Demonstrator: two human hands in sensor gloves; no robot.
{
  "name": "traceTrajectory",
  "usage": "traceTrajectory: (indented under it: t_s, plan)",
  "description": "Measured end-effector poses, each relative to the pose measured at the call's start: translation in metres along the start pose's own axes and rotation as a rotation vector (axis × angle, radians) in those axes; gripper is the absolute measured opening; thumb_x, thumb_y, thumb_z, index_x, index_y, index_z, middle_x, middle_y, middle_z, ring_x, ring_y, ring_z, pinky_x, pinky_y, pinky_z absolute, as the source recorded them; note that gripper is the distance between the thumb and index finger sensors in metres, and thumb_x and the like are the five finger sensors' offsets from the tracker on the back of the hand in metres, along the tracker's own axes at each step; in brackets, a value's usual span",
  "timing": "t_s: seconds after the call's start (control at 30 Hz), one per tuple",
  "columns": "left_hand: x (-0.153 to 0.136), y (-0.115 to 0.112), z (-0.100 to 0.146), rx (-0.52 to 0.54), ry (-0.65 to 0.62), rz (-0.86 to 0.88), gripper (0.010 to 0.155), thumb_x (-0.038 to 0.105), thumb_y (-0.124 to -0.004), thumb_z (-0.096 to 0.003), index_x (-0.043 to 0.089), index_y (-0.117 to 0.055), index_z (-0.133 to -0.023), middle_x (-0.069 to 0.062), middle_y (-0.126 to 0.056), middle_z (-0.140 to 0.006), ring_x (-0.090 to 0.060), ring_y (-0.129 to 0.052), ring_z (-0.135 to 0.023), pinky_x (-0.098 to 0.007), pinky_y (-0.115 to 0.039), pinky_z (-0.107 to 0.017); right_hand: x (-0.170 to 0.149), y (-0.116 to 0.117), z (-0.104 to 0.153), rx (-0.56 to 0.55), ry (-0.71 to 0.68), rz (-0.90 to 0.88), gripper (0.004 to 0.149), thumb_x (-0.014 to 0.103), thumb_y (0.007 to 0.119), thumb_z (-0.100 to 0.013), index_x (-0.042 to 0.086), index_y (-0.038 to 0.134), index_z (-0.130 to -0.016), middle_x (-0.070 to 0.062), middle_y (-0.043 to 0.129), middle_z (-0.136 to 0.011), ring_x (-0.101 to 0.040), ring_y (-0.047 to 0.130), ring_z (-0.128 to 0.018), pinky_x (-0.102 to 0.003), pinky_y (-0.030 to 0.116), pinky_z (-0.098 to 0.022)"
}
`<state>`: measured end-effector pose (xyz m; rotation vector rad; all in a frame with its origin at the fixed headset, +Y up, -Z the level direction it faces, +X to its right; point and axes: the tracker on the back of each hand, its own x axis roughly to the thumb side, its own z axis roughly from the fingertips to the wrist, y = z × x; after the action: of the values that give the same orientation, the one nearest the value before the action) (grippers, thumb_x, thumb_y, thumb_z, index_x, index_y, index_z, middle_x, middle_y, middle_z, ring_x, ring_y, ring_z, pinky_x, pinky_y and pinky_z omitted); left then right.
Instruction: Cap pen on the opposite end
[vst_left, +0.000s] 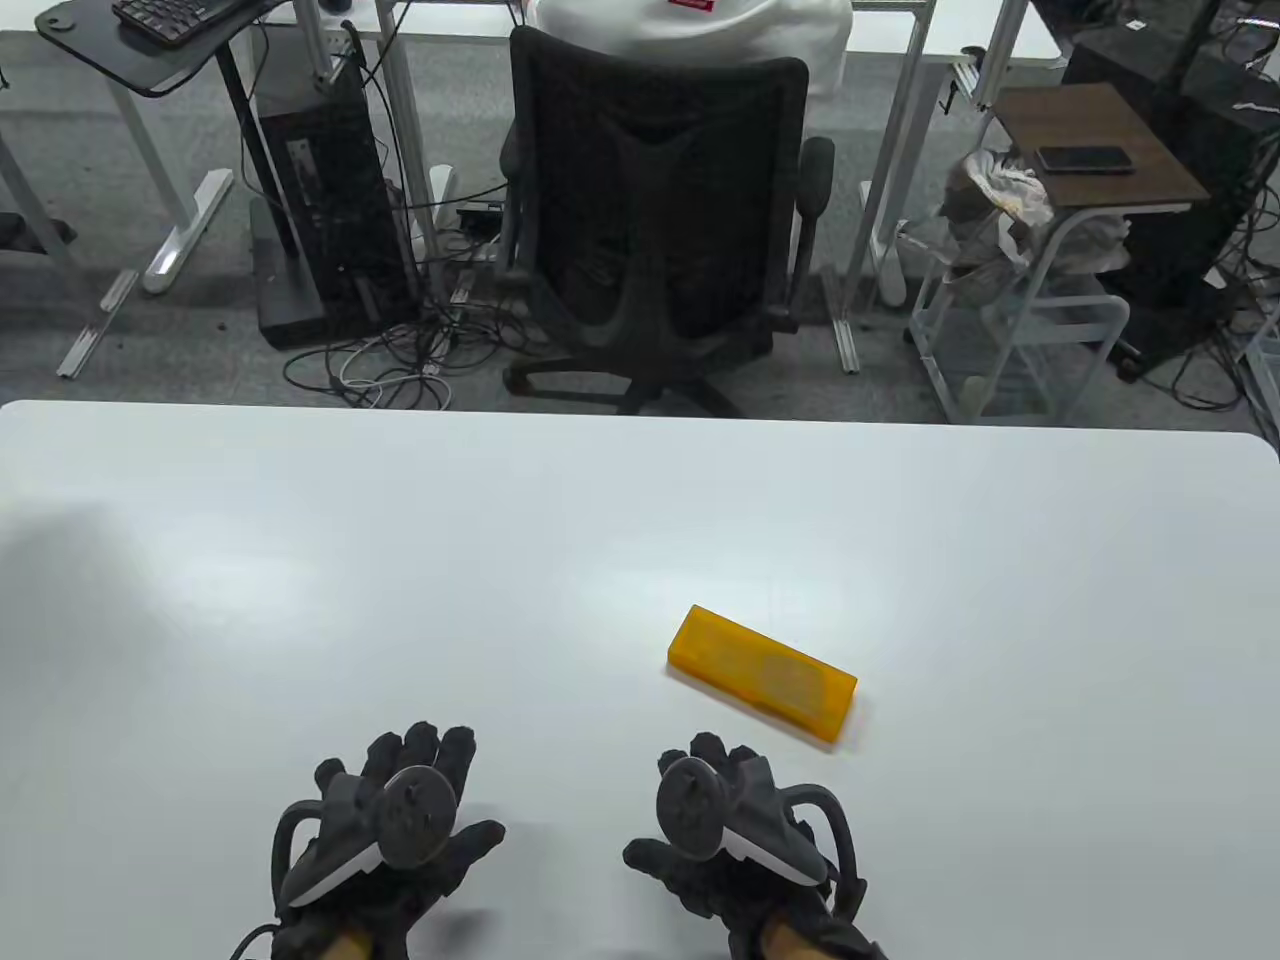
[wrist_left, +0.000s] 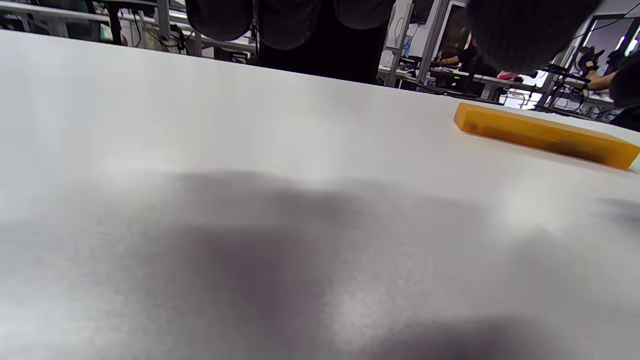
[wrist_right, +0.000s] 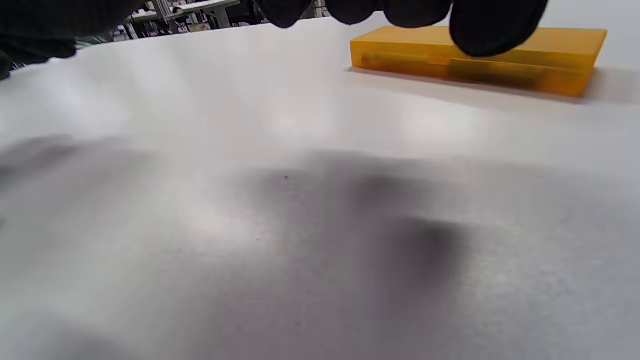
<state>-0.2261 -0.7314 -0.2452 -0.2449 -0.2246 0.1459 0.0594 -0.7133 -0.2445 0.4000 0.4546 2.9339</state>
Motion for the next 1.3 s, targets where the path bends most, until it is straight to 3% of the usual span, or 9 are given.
traceTrajectory:
  t_s: [0.53, 0.67, 0.8, 0.9, 0.97, 1.03, 1.3]
  plan:
    - [-0.004, 0.004, -0.002, 0.01, -0.02, 0.113, 0.09, 0.064, -0.07, -0.0524, 0.018, -0.029, -0.118, -0.026, -0.034, -0.125, -0.058, -0.036, -0.112, -0.086, -0.026, -0.064, 0.0, 0.025, -0.012, 0.154, -0.033, -0.039, 0.084, 0.058, 0.076, -0.039, 0.019, 0.053, -0.11, -0.017, 0.044, -0.118, -0.054, 0.041, -0.105, -0.071, 0.056, -0.065]
    - [0.002, 0.007, -0.002, 0.015, -0.046, 0.087, 0.089, 0.064, -0.07, -0.0524, 0.018, -0.03, -0.118, -0.026, -0.034, -0.125, -0.058, -0.037, -0.112, -0.086, -0.026, -0.064, -0.006, 0.02, -0.012, 0.086, 0.002, -0.016, 0.082, 0.055, 0.081, -0.037, 0.021, 0.056, -0.108, -0.014, 0.046, -0.118, -0.052, 0.041, -0.106, -0.071, 0.055, -0.067]
    - [0.003, 0.007, -0.002, 0.022, -0.053, 0.117, 0.089, 0.063, -0.07, -0.0525, 0.018, -0.03, -0.118, -0.026, -0.035, -0.125, -0.058, -0.037, -0.112, -0.086, -0.026, -0.064, -0.029, -0.002, -0.013, 0.005, 0.137, -0.001, 0.083, 0.055, 0.083, -0.034, 0.025, 0.057, -0.107, -0.01, 0.046, -0.119, -0.048, 0.043, -0.108, -0.069, 0.054, -0.07]
    - [0.002, 0.004, -0.004, 0.001, -0.051, 0.121, 0.089, 0.063, -0.07, -0.0525, 0.018, -0.03, -0.118, -0.026, -0.035, -0.124, -0.058, -0.037, -0.112, -0.086, -0.026, -0.063, -0.058, -0.026, -0.016, -0.206, 0.296, -0.073, 0.084, 0.054, 0.083, -0.034, 0.029, 0.053, -0.108, -0.006, 0.045, -0.12, -0.044, 0.041, -0.111, -0.07, 0.048, -0.073]
    - [0.0, 0.001, -0.004, -0.012, -0.051, 0.132, 0.089, 0.063, -0.07, -0.0526, 0.017, -0.03, -0.118, -0.026, -0.035, -0.124, -0.058, -0.037, -0.111, -0.086, -0.026, -0.063, -0.083, -0.027, -0.024, -0.289, 0.438, -0.178, 0.084, 0.055, 0.082, -0.035, 0.03, 0.051, -0.109, -0.005, 0.044, -0.121, -0.042, 0.038, -0.112, -0.071, 0.042, -0.074]
    - [0.0, -0.002, -0.003, -0.021, -0.061, 0.153, 0.089, 0.063, -0.07, -0.0526, 0.017, -0.03, -0.118, -0.027, -0.036, -0.124, -0.059, -0.037, -0.111, -0.086, -0.026, -0.063, -0.101, -0.016, -0.034, -0.233, 0.563, -0.27, 0.087, 0.055, 0.081, -0.036, 0.031, 0.043, -0.11, -0.003, 0.036, -0.122, -0.041, 0.031, -0.114, -0.07, 0.036, -0.076]
    - [-0.001, -0.007, -0.007, -0.063, -0.068, 0.145, 0.089, 0.063, -0.07, -0.0526, 0.017, -0.03, -0.117, -0.027, -0.037, -0.124, -0.058, -0.037, -0.111, -0.086, -0.026, -0.063, -0.121, 0.014, -0.066, -0.068, 0.662, -0.268, 0.093, 0.051, 0.079, -0.041, 0.034, 0.018, -0.109, 0.006, 0.014, -0.12, -0.03, 0.009, -0.113, -0.063, 0.029, -0.082]
